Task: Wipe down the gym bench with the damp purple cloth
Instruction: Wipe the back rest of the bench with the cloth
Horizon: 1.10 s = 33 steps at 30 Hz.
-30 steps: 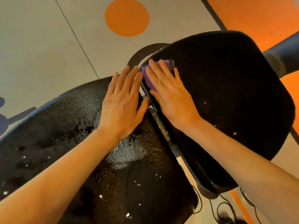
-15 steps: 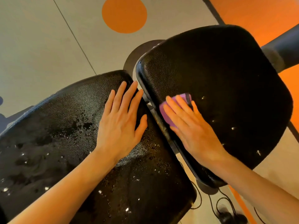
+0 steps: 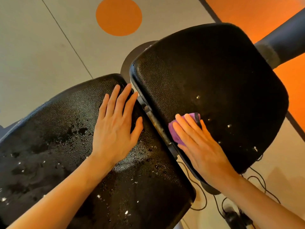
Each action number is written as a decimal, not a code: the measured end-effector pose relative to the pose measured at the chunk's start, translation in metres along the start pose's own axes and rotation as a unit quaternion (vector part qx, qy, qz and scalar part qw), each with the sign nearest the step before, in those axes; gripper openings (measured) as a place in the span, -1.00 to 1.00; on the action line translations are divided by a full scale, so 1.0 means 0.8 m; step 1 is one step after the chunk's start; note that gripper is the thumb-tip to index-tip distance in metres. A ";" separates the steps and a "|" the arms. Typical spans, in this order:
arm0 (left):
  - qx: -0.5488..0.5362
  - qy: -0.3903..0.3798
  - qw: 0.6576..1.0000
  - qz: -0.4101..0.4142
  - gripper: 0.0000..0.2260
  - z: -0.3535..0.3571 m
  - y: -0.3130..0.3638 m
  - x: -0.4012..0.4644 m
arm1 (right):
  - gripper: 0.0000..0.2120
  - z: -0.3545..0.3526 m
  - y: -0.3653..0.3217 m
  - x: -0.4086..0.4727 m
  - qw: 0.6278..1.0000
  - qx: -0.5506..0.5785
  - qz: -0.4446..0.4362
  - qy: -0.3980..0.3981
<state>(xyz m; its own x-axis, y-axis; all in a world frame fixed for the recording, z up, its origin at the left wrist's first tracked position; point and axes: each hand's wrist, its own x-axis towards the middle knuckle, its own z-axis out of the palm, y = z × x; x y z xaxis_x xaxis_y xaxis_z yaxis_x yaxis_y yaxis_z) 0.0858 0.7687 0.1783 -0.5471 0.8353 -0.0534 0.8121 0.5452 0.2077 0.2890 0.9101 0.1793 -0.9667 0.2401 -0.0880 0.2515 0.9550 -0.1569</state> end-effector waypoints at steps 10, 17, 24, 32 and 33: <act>-0.004 -0.004 1.000 0.004 -0.46 -0.001 0.001 -0.001 | -0.48 0.005 0.015 0.052 0.999 0.008 0.025 0.026; -0.029 0.001 0.999 0.017 -0.48 -0.005 0.010 -0.001 | -0.51 -0.006 0.036 0.104 0.997 0.049 0.046 0.036; -0.065 -0.017 0.995 0.067 -0.44 0.023 0.084 0.001 | -0.50 -0.003 0.024 -0.005 0.998 0.007 0.061 0.021; -0.056 -0.021 0.997 0.055 -0.44 0.032 0.090 -0.001 | -0.52 -0.016 0.067 0.131 0.986 0.059 0.148 0.054; -0.057 -0.024 0.997 0.053 -0.44 0.032 0.091 -0.001 | -0.51 -0.012 0.068 0.132 0.985 0.051 0.156 0.052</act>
<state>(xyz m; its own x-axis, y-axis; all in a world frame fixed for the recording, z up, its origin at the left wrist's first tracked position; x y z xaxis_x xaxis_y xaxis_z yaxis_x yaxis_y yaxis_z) 0.1507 0.8097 0.1688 -0.4479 0.8913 -0.0709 0.8345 0.4451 0.3247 0.2004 0.9890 0.1712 -0.8403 0.5400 -0.0470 0.5346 0.8111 -0.2374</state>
